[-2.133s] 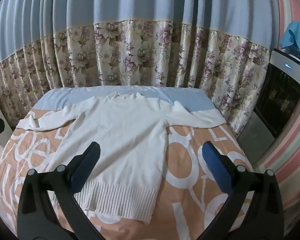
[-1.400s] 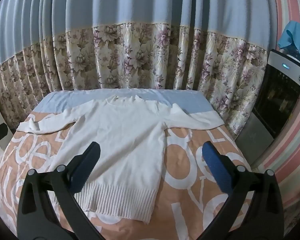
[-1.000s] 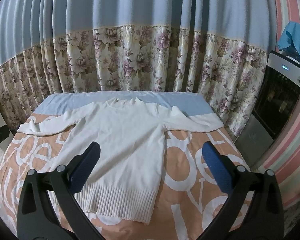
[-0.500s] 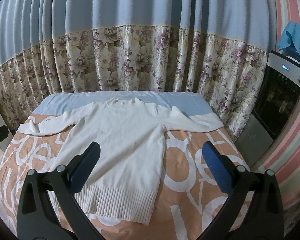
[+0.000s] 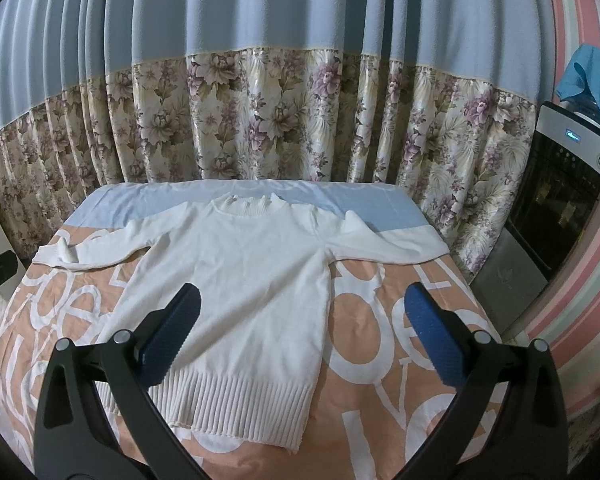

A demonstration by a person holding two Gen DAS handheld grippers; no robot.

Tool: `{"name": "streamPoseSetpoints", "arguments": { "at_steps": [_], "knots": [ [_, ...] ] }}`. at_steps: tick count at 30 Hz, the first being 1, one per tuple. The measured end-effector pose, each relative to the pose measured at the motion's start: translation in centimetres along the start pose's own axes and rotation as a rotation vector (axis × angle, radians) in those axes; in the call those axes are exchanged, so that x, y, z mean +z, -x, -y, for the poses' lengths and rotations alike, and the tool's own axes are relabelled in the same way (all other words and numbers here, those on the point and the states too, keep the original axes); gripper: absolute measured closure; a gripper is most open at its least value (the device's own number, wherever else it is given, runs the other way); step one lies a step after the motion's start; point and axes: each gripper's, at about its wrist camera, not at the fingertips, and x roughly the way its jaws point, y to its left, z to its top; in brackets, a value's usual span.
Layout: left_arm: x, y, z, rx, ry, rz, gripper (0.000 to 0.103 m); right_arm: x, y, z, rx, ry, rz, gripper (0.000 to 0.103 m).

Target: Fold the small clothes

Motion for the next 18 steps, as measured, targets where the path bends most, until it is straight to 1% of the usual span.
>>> {"name": "streamPoseSetpoints", "arguments": {
  "at_steps": [18],
  "knots": [
    [0.05,-0.02,-0.02,0.0,0.001,-0.002,0.001,0.05,-0.04,-0.08,-0.001,0.002,0.0,0.003]
  ]
}}
